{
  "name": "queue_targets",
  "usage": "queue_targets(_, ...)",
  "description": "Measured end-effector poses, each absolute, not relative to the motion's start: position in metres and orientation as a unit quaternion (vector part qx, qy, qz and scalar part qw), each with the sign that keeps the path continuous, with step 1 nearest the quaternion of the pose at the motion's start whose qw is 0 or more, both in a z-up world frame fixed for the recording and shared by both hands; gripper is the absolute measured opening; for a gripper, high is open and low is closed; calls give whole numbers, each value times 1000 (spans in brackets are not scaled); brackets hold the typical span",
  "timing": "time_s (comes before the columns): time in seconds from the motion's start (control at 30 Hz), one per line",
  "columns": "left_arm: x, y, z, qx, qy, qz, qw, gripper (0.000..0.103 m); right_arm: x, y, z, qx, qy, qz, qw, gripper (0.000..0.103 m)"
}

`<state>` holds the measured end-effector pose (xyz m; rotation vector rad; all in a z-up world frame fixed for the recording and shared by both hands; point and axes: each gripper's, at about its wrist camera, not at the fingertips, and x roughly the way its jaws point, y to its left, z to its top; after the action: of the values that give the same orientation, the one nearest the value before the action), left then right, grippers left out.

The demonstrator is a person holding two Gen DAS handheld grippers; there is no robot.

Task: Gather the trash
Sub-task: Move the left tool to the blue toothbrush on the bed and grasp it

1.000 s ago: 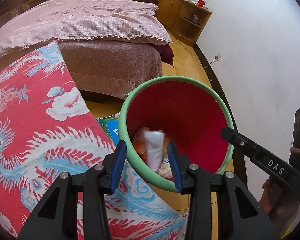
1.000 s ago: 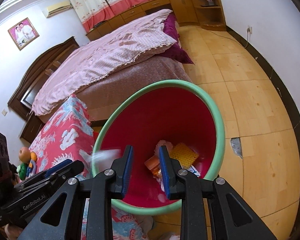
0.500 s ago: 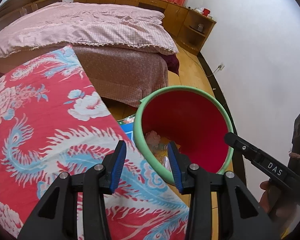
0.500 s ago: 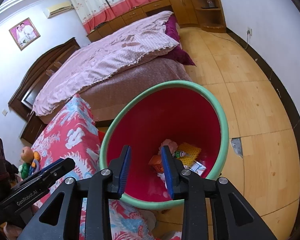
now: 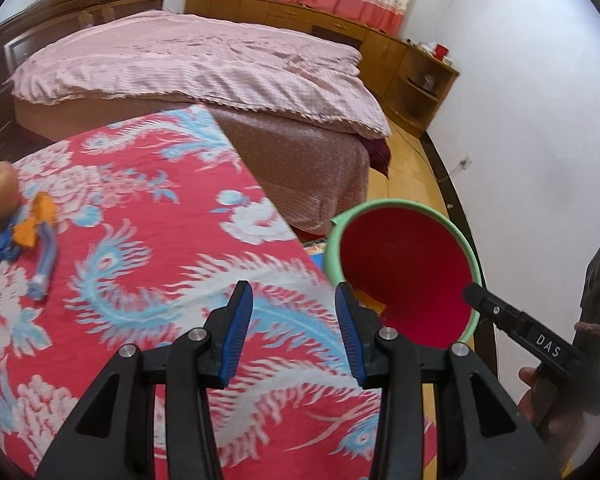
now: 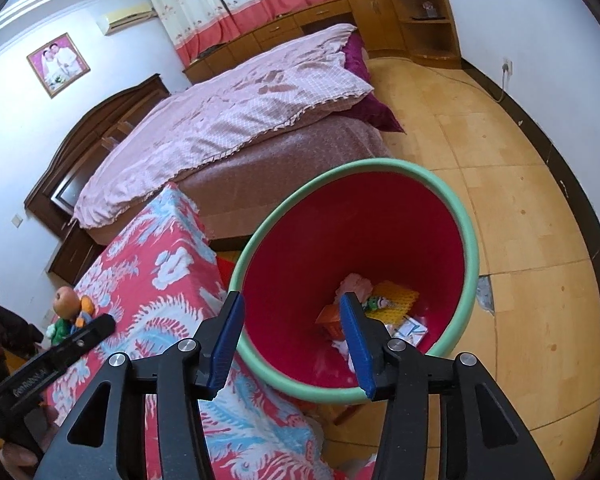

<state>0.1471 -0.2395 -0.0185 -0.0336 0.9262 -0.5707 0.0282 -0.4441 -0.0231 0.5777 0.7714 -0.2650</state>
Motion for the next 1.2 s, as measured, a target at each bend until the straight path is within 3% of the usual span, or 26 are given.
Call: queue_targets(1.2, 199, -67, -40, -64, 442, -113, 888, 42, 90, -339, -18, 227, 400, -57, 886, 51)
